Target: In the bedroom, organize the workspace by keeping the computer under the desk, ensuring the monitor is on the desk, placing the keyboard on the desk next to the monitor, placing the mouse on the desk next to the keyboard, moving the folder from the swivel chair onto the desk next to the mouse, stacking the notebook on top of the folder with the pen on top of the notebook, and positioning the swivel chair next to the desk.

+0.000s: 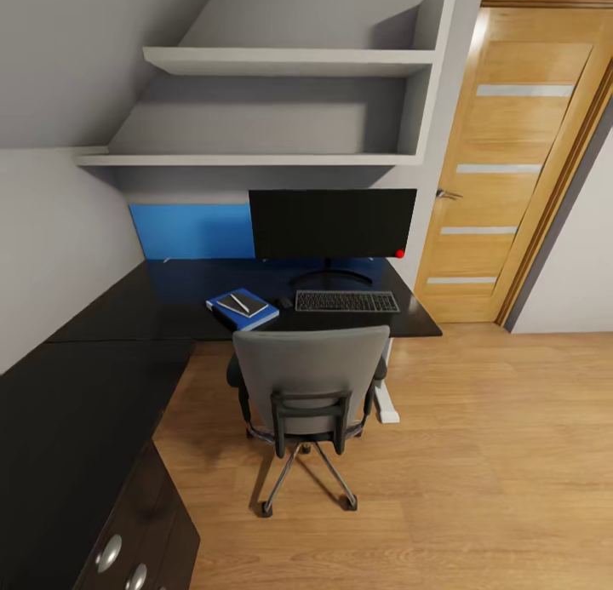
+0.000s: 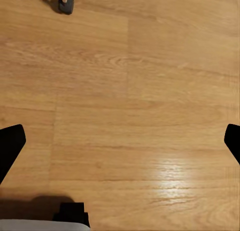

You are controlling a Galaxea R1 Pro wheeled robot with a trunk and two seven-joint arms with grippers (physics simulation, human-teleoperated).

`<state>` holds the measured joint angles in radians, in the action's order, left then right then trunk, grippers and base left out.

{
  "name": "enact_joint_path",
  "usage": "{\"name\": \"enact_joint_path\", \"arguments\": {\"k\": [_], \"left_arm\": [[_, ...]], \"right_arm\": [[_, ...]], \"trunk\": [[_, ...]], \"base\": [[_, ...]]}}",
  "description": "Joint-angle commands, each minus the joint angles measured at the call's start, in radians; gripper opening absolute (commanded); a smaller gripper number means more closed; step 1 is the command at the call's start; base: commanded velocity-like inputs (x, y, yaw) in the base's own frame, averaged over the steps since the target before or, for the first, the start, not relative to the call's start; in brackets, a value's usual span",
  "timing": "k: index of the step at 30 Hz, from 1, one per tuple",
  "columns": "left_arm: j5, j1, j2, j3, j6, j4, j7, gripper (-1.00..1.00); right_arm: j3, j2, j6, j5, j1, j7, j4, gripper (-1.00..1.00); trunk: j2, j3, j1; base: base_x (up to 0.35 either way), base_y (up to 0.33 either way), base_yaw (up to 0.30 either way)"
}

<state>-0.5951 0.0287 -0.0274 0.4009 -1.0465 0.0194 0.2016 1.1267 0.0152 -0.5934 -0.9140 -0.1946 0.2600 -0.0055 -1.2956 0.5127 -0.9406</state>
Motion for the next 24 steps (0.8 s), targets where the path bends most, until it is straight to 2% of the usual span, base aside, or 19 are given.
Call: {"name": "enact_joint_path", "arguments": {"k": [1, 24], "left_arm": [[0.0, 0.0, 0.0, 0.009, -0.001, 0.002, 0.01, 1.0], [0.0, 0.0, -0.001, 0.009, -0.001, 0.002, 0.01, 1.0]], "right_arm": [[0.008, 0.0, 0.0, -0.002, 0.0, 0.007, -0.001, 1.0], [0.008, 0.0, 0.0, -0.002, 0.0, 0.007, -0.001, 1.0]], "trunk": [[0.007, -0.002, 0.004], [0.168, -0.075, 0.092]], "base": [[0.0, 0.0, 0.0], [0.0, 0.0, 0.0]]}}
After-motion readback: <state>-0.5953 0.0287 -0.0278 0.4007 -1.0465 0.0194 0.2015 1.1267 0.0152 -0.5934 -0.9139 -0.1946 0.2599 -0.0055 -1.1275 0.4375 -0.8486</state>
